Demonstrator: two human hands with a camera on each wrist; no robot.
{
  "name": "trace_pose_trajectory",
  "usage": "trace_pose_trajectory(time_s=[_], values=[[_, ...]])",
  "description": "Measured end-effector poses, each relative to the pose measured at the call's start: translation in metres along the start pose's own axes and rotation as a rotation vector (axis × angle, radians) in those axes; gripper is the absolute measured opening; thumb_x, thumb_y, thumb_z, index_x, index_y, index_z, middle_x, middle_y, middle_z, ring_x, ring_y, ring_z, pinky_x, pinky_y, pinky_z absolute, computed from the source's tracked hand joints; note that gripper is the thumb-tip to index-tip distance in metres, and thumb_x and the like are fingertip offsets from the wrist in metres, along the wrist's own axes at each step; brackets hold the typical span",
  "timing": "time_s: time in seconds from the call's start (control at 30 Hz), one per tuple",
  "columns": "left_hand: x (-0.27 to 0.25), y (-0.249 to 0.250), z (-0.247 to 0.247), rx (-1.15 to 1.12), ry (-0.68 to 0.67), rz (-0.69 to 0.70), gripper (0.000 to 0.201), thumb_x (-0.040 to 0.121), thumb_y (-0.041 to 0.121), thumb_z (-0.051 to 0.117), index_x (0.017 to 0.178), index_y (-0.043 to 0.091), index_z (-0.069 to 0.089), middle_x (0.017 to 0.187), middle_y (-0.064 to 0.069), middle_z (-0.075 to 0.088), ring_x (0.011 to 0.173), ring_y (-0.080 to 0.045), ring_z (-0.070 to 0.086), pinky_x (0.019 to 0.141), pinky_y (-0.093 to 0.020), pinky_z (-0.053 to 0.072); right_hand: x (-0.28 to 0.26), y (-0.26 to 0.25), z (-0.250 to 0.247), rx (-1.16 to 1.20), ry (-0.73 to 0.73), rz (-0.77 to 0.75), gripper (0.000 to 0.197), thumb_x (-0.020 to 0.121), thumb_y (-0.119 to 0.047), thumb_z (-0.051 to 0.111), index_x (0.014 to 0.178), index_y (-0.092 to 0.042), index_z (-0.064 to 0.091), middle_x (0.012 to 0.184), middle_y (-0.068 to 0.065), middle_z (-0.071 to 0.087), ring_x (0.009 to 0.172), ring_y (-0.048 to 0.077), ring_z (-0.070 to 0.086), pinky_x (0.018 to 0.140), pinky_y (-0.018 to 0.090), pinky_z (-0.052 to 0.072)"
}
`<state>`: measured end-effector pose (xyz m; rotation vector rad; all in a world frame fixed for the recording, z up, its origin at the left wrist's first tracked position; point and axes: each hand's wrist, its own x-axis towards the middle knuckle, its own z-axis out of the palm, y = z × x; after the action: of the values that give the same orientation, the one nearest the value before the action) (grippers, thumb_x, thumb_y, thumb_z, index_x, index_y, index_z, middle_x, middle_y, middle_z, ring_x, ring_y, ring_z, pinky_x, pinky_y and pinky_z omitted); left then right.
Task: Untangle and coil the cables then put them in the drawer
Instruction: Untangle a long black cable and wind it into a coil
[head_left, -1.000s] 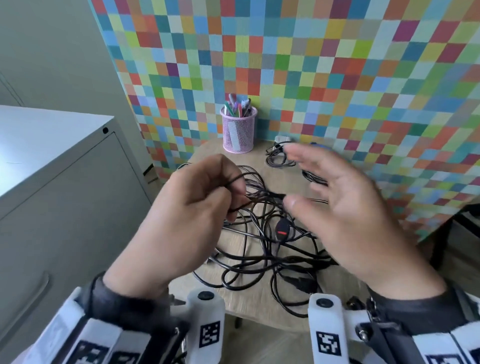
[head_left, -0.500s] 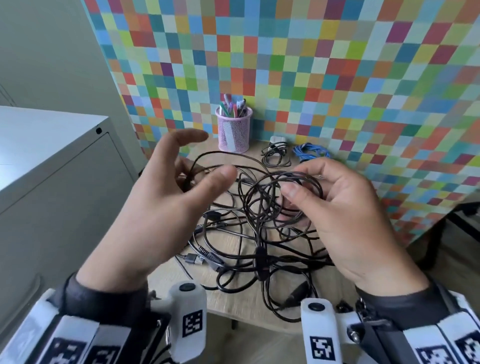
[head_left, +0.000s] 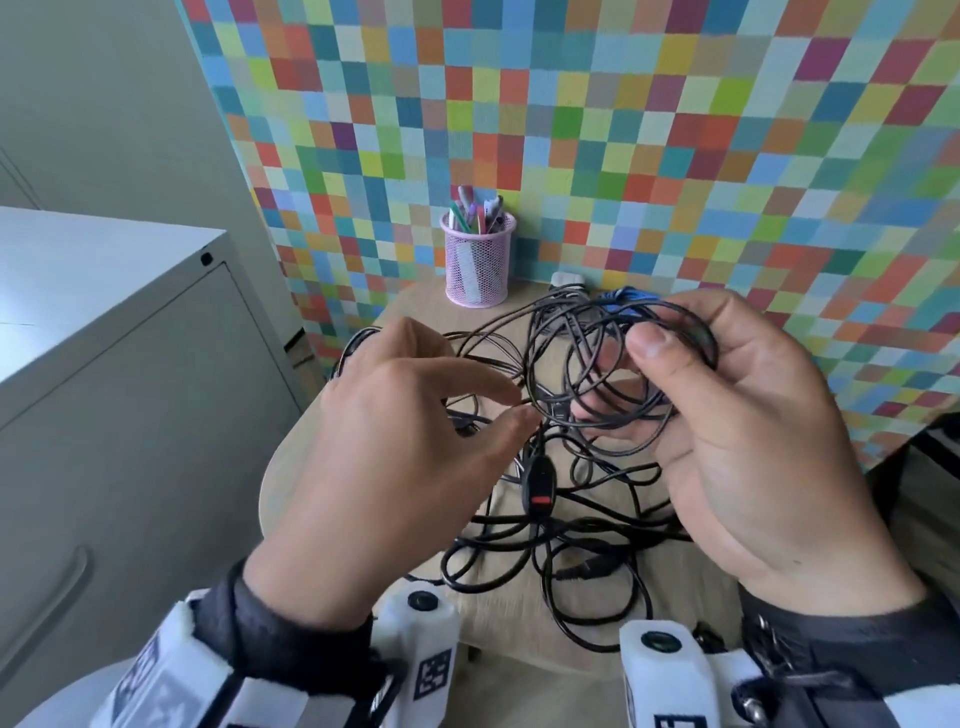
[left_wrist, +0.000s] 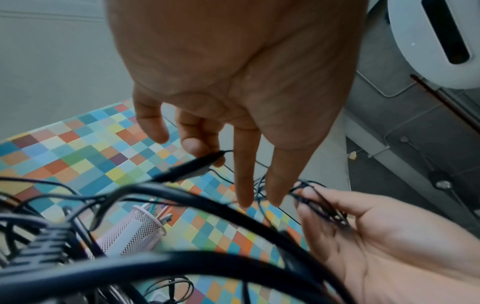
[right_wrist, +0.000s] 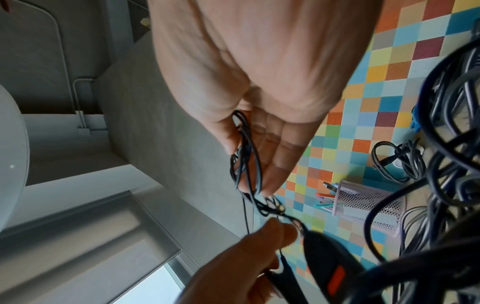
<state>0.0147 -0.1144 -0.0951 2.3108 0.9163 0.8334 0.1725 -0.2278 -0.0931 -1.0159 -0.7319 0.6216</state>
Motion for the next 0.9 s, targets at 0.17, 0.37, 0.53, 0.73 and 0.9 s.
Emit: trace_pose_trajectory(time_s=[0.17,0.37,0.53,0.73,0.9], values=[[-0.002,0.001,0.000,0.233,-0.238,-0.022,0.057,0.064,0.094,0.046,0.102,0.058,0.071,0.163,0.019,0.019,0.151,-0.013,0.019,0.122,-0.049,0.030,-0.001,-0.005,-0.001,0.068,0.002,0.006,0.011,0.086,-0.017,0.063,0.095,-0.014,0.059,0.083,0.012,0.069,0.066,0.027,0.069,0.061,0.038,0.059],[-0.002,0.004,-0.004,0.143,-0.249,-0.006,0.022,0.077,0.067,0.063,0.092,0.054,0.072,0.169,0.018,0.007,0.155,-0.009,0.012,0.122,-0.031,0.018,0.005,-0.002,-0.010,-0.027,0.072,-0.049,0.012,0.098,-0.008,0.057,0.097,-0.017,0.063,0.081,0.005,0.064,0.063,0.021,0.063,0.057,0.034,0.056],[0.004,-0.006,-0.016,-0.022,0.042,0.011,0.015,0.085,0.055,0.062,0.093,0.044,0.069,0.131,0.007,0.046,0.127,-0.012,0.049,0.112,-0.037,0.042,0.011,0.003,-0.025,-0.176,0.075,-0.103,0.033,0.104,-0.003,0.053,0.115,-0.022,0.077,0.100,0.005,0.071,0.086,0.022,0.061,0.061,0.030,0.057],[0.004,0.002,-0.023,-0.270,0.096,0.007,0.010,0.096,0.040,0.058,0.101,0.037,0.066,0.082,0.011,0.072,0.075,-0.012,0.070,0.071,-0.043,0.058,0.008,0.009,-0.020,-0.253,-0.032,-0.064,0.029,0.099,-0.003,0.060,0.105,-0.026,0.077,0.090,0.008,0.067,0.081,0.017,0.061,0.061,0.027,0.056],[-0.003,0.006,-0.019,-0.212,0.005,0.052,0.018,0.093,0.036,0.065,0.106,0.045,0.072,0.077,0.027,0.069,0.064,0.001,0.064,0.062,-0.017,0.045,0.002,0.012,-0.009,-0.224,-0.196,-0.025,0.019,0.095,-0.024,0.060,0.110,-0.023,0.071,0.105,0.016,0.070,0.099,0.023,0.067,0.088,0.042,0.055]])
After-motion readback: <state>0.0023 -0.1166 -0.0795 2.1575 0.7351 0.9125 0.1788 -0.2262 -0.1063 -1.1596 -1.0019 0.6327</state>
